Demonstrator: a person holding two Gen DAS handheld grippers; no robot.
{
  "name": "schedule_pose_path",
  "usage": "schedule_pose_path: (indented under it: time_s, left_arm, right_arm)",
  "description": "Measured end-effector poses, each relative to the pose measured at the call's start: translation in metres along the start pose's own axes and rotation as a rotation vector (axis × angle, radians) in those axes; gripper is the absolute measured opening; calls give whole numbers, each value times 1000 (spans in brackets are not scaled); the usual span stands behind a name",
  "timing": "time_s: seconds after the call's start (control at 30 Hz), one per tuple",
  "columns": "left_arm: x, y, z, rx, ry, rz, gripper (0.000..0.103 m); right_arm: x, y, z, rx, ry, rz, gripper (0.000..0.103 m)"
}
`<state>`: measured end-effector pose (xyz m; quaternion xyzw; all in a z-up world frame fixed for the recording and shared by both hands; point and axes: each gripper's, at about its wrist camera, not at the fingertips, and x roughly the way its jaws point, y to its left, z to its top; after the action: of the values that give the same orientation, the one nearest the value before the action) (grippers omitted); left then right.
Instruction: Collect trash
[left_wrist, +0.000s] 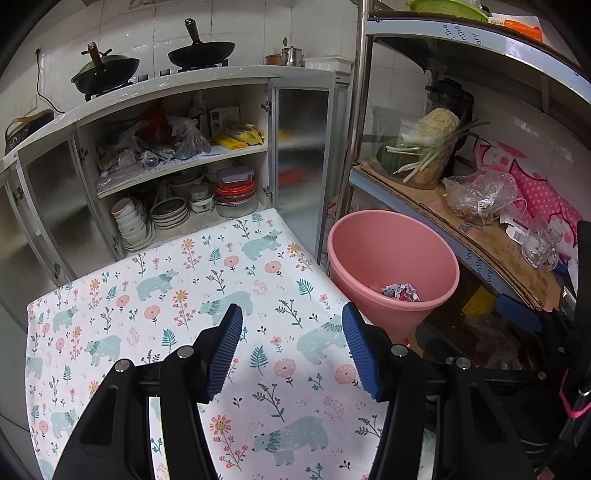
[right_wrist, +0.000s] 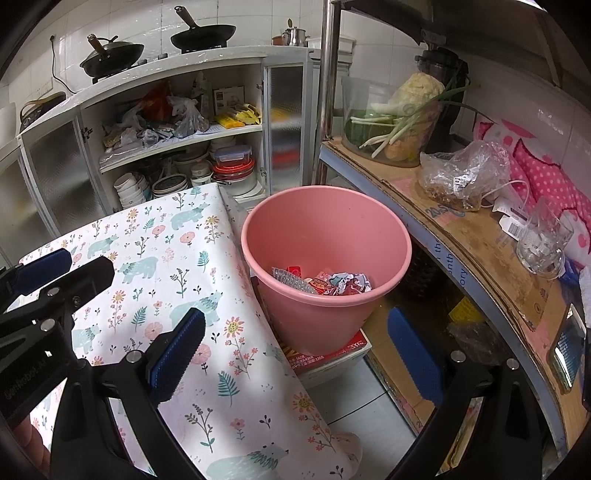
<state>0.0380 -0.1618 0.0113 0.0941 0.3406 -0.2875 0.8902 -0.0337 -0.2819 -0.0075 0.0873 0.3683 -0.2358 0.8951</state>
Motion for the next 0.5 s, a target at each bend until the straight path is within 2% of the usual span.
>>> schedule_pose_path:
  time_s: [0.5]
  left_arm:
    - [-4, -2, 2, 9, -6, 2, 56]
  right_arm:
    - [-1, 1, -1, 1, -2, -2, 100]
